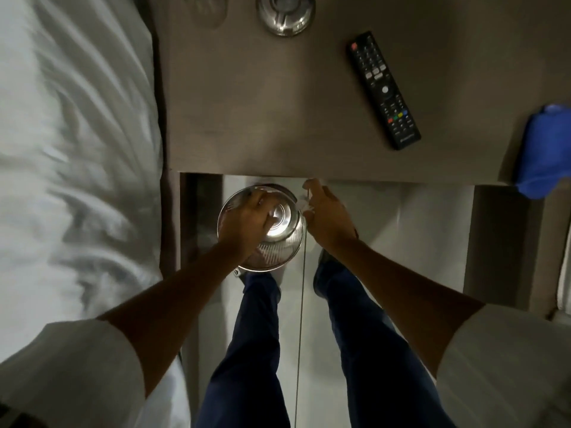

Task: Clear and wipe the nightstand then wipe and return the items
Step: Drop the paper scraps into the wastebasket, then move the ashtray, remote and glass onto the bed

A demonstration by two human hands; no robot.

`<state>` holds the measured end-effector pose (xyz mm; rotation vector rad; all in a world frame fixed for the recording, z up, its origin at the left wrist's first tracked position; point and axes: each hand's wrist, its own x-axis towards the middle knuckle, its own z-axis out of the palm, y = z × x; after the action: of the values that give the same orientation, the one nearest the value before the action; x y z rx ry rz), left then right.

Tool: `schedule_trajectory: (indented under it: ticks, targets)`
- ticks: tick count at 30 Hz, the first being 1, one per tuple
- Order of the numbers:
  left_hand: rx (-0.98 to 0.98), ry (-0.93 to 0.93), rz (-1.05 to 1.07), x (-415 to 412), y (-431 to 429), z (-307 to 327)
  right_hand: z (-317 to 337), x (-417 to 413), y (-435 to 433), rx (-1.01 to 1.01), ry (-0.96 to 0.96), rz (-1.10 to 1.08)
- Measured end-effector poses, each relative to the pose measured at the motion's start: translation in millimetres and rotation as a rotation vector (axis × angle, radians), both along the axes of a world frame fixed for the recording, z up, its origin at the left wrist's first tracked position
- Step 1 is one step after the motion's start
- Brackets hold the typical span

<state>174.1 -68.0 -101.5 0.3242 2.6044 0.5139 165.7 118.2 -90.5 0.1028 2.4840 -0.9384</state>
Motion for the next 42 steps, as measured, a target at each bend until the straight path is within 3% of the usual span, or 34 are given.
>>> schedule_trajectory:
  ticks: [3,6,11,13,18,21,24,27,33,37,42]
  targets:
    - [-0.082,-0.130,0.046,23.2,-6.8,-11.2,-10.1,25.5,-10.5,-0.120,-0.141,-0.018]
    - [-0.033,-0.274,0.026,38.2,-3.8,-11.2,-15.5,39.0,-14.8,-0.093,-0.199,-0.007]
    - [-0.093,-0.277,-0.027,37.5,-7.5,-13.5,-3.0,34.3,-5.9,-0.033,-0.208,0.010]
    - [-0.090,-0.163,-0.023,22.8,-8.4,-8.9,3.4,20.8,3.1,0.005,-0.165,-0.026]
    - [-0.066,0.518,-0.235,-41.8,-1.1,6.0,14.2,-37.6,27.4,0.029,0.125,-0.154]
    - [-0.049,0.736,-0.292,-105.1,13.0,14.6,25.8,-85.7,47.5,0.089,0.291,-0.197]
    - [-0.126,0.704,-0.242,-176.0,32.9,19.9,24.9,-123.6,75.8,0.277,0.326,-0.220]
    - [-0.255,0.499,-0.119,-234.8,53.0,26.3,20.8,-139.9,102.7,0.410,0.154,-0.199]
    - [-0.288,0.209,0.101,-321.6,74.5,19.0,13.6,-135.9,131.9,0.383,0.061,-0.154]
    - [-0.173,0.126,0.175,-328.6,83.0,-3.1,9.8,-124.0,132.6,0.359,0.105,-0.200]
    - [0.038,0.172,0.299,-265.8,61.9,3.2,22.9,-109.0,103.2,0.284,0.117,-0.298]
